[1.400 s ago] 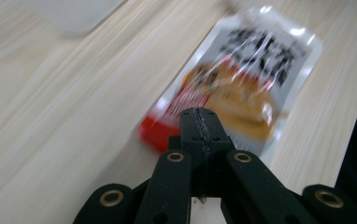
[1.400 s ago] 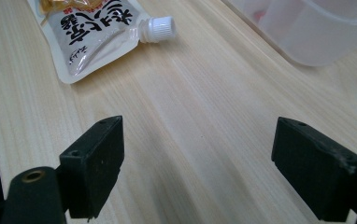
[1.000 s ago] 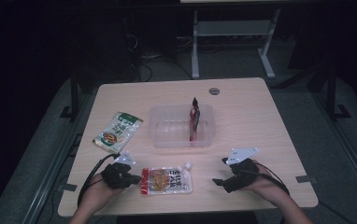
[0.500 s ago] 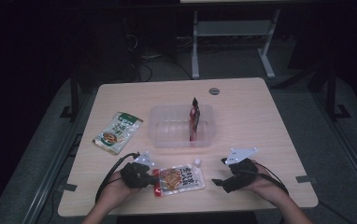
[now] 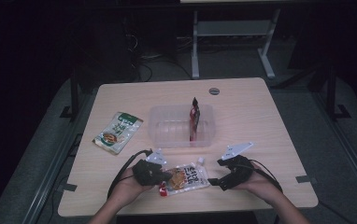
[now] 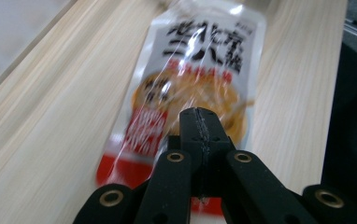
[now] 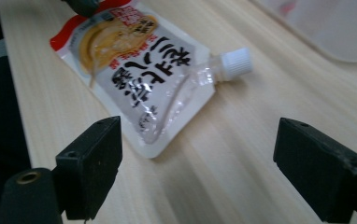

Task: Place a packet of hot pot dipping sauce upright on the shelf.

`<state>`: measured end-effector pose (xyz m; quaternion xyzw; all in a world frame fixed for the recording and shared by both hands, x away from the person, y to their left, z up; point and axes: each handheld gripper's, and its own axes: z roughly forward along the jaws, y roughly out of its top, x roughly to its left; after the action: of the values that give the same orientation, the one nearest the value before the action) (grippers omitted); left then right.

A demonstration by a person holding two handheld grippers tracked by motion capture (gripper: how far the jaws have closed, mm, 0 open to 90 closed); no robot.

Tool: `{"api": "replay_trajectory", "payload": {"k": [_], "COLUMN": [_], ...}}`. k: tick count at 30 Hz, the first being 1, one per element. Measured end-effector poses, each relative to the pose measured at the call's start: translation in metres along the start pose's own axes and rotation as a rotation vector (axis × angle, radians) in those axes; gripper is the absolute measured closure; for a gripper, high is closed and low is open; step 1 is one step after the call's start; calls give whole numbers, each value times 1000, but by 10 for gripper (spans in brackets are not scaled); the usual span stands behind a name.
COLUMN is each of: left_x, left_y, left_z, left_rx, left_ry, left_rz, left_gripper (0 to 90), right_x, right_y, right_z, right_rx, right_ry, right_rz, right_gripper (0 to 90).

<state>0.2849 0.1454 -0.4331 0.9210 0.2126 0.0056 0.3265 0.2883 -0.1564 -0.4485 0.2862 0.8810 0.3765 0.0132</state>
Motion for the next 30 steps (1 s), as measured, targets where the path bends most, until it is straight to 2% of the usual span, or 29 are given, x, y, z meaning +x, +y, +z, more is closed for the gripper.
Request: {"api": "replay_trajectory", "payload": {"k": [1,2,5,9,14,17,28,30], "left_x": [0,0,-3,-4,-4,-3,-1,-1], "left_y": [5,5,12,16,14,14,14,13], "left_z": [6,6,19,28,31,33,37,38], "left_rx": [7,7,9,23,26,39,46,40], "left_ry": [-6,-6,-15,-13,-10,-7,-10,-13], "left_rz": [19,19,19,35,24,35,21,16], "left_gripper": [898,899,899,899,899,900,900,900], "right_x": [2,2,3,3,3,2,6,6], "right_y": [1,1,2,1,1,1,6,7], "right_z": [2,2,7,9,8,8,22,25], "right_rx": [15,15,30,37,36,39,59,63], "right_ry": [6,6,42,53,55,53,101,119], "right_rz": [-1,-1,12,5,10,3,1,18], "right_gripper": [153,153,149,147,147,147,152,158]}}
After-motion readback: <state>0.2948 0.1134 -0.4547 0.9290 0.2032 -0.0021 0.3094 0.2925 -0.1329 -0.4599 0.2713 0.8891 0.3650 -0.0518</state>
